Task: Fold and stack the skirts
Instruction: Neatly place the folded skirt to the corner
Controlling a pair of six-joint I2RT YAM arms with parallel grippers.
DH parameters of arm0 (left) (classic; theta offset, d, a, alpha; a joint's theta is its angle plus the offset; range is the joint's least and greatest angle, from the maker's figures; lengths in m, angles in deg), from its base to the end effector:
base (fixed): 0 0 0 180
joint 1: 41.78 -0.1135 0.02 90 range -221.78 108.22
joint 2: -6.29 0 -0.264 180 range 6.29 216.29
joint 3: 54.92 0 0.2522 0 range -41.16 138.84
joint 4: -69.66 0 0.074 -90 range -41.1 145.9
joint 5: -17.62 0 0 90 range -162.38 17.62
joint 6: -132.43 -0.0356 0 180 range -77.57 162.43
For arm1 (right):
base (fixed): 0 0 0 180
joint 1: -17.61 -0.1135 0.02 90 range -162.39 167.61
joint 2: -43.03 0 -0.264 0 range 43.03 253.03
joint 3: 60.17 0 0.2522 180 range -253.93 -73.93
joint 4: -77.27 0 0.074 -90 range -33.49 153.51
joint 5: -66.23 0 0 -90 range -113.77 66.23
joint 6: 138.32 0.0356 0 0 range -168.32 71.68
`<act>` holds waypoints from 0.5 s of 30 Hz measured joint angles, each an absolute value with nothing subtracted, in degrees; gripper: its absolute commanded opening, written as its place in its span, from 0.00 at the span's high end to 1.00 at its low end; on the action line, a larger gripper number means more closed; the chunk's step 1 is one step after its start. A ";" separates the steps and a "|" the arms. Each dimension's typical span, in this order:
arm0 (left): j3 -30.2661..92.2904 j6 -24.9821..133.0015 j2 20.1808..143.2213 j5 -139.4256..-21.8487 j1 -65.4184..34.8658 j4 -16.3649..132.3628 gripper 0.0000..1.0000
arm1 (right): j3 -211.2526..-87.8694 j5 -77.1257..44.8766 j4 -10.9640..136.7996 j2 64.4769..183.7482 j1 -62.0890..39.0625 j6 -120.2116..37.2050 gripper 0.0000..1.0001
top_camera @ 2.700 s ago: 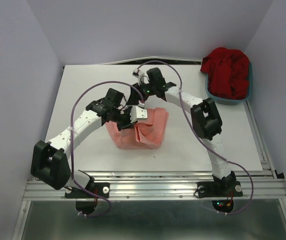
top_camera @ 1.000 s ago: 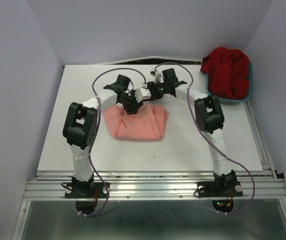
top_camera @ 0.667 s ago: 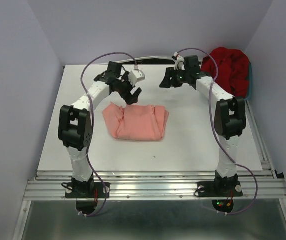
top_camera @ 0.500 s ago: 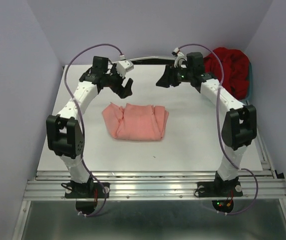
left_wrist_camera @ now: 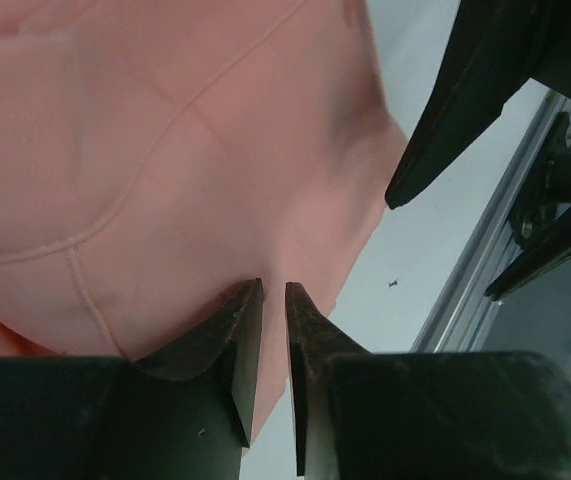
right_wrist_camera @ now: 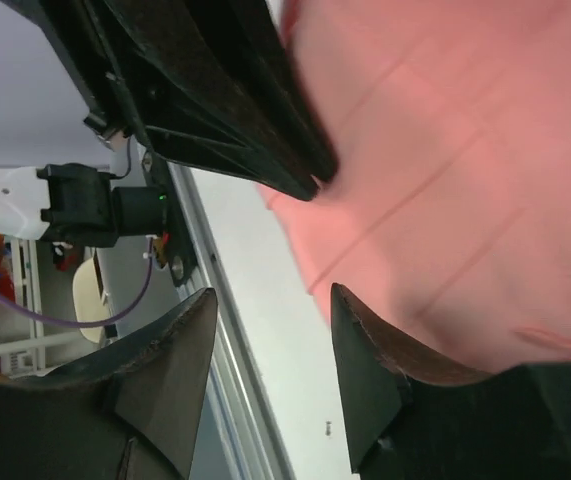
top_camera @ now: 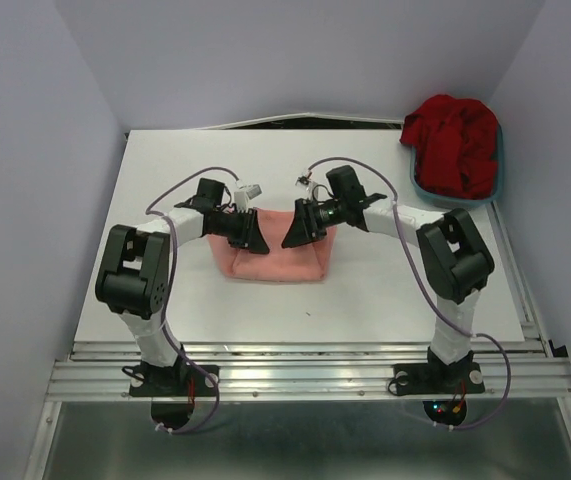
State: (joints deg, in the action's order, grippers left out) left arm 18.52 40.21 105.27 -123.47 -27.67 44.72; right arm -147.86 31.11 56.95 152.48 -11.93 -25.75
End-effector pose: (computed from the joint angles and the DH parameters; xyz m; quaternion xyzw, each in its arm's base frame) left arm 0.3328 -0.1122 0.1912 0.2649 0.8198 -0.4352 0.2614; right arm 0.3443 0.2286 0.2056 -0.2361 0.7981 0.5366 0.1388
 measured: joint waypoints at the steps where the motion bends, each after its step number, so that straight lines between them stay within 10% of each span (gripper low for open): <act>1: 17.63 41.92 106.48 -123.40 -27.95 45.74 0.74 | -147.75 31.13 57.62 154.05 -11.55 -25.55 0.46; 11: 24.29 50.75 118.50 -123.34 -35.21 54.38 0.72 | -149.91 29.05 58.34 165.68 -1.96 -25.95 0.46; 15: 28.45 49.06 118.48 -120.14 -35.51 54.00 0.48 | -155.25 28.83 56.92 166.34 -2.44 -26.45 0.38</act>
